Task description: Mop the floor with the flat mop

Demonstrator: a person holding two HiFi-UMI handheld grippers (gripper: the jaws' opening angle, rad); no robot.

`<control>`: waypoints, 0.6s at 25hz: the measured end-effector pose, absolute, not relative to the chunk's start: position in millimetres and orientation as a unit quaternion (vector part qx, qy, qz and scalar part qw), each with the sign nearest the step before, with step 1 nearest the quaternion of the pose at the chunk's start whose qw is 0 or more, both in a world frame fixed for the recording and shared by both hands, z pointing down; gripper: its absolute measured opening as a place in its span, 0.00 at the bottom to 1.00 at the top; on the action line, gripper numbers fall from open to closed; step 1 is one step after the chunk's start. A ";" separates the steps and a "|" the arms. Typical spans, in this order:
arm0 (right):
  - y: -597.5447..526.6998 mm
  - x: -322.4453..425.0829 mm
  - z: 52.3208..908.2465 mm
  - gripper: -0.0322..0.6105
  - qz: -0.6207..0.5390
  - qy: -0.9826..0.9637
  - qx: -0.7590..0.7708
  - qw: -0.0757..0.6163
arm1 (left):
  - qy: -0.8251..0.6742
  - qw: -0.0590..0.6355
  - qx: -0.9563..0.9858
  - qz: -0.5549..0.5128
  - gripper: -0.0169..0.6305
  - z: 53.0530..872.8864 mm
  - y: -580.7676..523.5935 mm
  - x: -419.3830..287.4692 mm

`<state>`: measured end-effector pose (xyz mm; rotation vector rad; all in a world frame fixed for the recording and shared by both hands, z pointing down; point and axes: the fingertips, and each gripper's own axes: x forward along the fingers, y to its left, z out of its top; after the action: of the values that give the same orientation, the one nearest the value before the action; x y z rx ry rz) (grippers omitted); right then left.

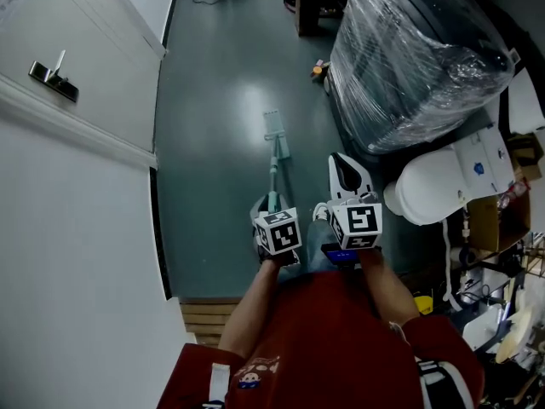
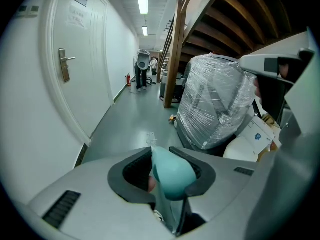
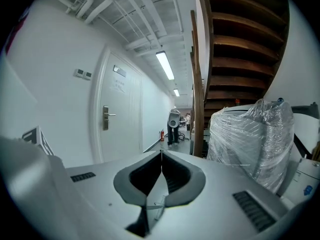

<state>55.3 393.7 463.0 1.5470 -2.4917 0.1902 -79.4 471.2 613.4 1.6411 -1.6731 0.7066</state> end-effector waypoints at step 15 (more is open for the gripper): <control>251.6 115.3 471.5 0.08 0.078 -0.847 0.515 0.105 | -0.666 0.341 0.607 0.269 0.22 607.2 334.8 -30.2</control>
<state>115.3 251.6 471.5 1.5165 -2.4978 0.2309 -30.2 334.8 607.2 1.5776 -1.7316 0.6992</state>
